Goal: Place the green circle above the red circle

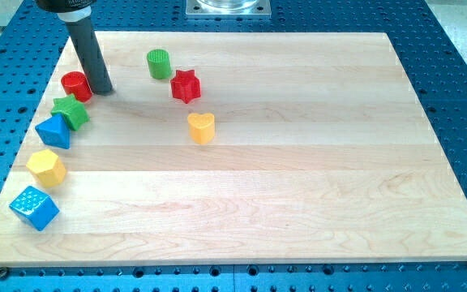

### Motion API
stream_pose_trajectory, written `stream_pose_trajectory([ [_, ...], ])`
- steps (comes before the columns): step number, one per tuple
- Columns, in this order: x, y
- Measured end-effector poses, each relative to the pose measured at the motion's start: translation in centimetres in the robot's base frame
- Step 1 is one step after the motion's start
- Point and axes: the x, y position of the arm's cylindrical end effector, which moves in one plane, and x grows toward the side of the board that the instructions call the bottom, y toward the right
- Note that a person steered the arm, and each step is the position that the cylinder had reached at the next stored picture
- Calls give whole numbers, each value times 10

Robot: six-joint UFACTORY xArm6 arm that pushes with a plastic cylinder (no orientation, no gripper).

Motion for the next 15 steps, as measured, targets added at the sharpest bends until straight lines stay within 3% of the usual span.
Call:
stream_pose_trajectory([
  [2,-11,80],
  [5,-50,127],
  [6,-50,106],
  [7,-59,124],
  [9,-61,68],
  [12,-84,53],
  [15,-47,5],
])
